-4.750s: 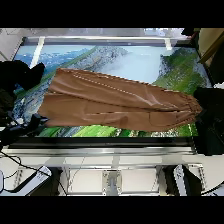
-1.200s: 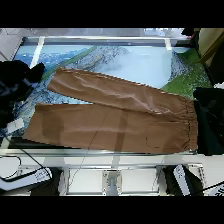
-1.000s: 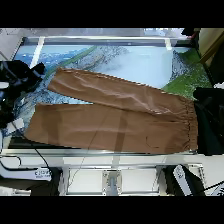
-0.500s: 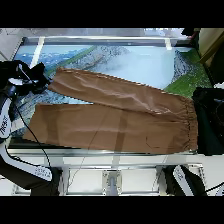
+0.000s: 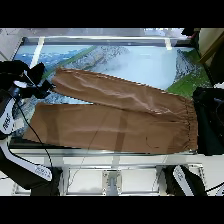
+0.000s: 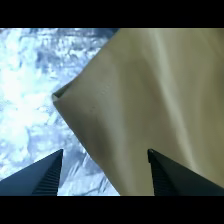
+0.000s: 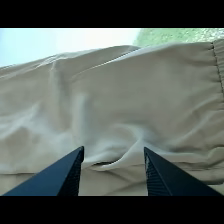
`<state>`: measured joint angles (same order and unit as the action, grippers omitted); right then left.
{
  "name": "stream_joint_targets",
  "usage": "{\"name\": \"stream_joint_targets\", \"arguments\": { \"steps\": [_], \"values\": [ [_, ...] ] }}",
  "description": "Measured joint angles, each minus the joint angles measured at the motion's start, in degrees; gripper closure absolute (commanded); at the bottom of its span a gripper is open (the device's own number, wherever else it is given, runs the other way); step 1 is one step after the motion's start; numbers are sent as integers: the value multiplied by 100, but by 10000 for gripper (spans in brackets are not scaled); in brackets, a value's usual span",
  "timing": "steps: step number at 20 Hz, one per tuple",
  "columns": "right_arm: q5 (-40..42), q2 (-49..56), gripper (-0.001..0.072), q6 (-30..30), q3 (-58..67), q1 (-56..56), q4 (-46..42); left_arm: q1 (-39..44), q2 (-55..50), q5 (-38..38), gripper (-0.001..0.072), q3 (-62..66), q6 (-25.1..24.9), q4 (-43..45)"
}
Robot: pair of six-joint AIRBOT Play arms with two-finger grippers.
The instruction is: Fold the clothes and pants, and hang the long-sleeved shirts on hangers.
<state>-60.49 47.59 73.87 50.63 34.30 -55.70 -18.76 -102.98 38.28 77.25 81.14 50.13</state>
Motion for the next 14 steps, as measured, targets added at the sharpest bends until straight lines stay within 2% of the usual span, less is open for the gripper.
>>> {"name": "stream_joint_targets", "arguments": {
  "steps": [4,5,7,11,14],
  "values": [
    [2,0,283,0,0,0,2,90,-136,-417,218,11,79,-256],
    [0,0,283,2,0,0,2,114,-153,-540,346,11,81,-341],
    [0,0,283,0,0,0,2,153,-184,-741,680,9,79,-483],
    [-4,0,284,2,0,0,-7,168,-173,-822,698,13,50,-601],
    [-59,0,284,13,-11,0,-299,7,20,-345,697,13,129,-28]
  ]
}}
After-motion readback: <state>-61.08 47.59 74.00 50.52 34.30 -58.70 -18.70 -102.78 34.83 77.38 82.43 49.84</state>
